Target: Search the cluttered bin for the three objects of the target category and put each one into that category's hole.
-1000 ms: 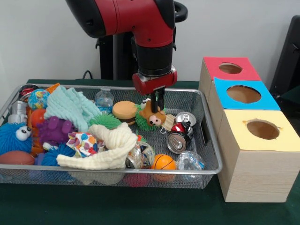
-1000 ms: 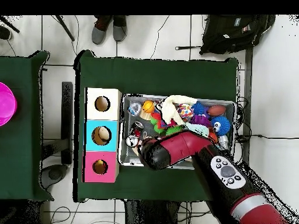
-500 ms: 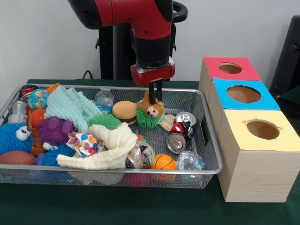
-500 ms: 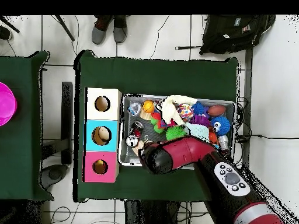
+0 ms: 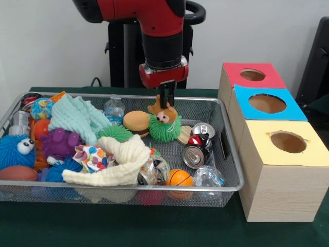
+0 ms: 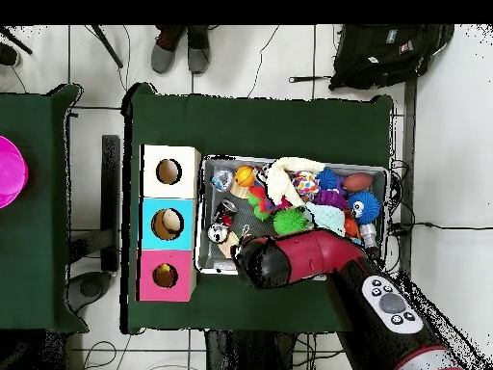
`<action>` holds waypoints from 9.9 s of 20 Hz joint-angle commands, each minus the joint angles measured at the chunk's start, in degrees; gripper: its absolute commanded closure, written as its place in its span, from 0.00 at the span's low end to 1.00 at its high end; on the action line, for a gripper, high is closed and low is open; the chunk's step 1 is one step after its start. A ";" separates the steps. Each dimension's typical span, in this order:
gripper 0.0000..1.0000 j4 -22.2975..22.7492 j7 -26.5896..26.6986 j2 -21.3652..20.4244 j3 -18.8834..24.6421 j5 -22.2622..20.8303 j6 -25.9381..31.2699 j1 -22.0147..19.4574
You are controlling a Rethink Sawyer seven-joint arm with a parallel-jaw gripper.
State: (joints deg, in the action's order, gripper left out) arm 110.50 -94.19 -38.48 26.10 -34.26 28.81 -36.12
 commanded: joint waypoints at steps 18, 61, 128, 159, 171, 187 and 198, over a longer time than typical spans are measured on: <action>1.00 6.55 -11.23 -5.89 -7.66 11.46 2.28 10.23; 1.00 19.08 -12.15 -10.01 -12.23 25.51 -6.01 18.53; 1.00 15.02 -14.83 -9.84 -20.77 41.69 -11.66 38.37; 1.00 12.23 -17.30 -8.62 -27.30 46.76 -18.97 46.14; 1.00 13.24 -16.12 -10.27 -29.53 49.78 -14.49 47.63; 1.00 14.85 -13.97 -14.38 -31.45 49.34 -4.81 46.34; 1.00 15.70 -13.34 -17.92 -33.75 47.74 0.82 46.72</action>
State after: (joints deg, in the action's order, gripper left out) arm 128.77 -95.40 -54.76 -6.72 12.43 21.92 11.96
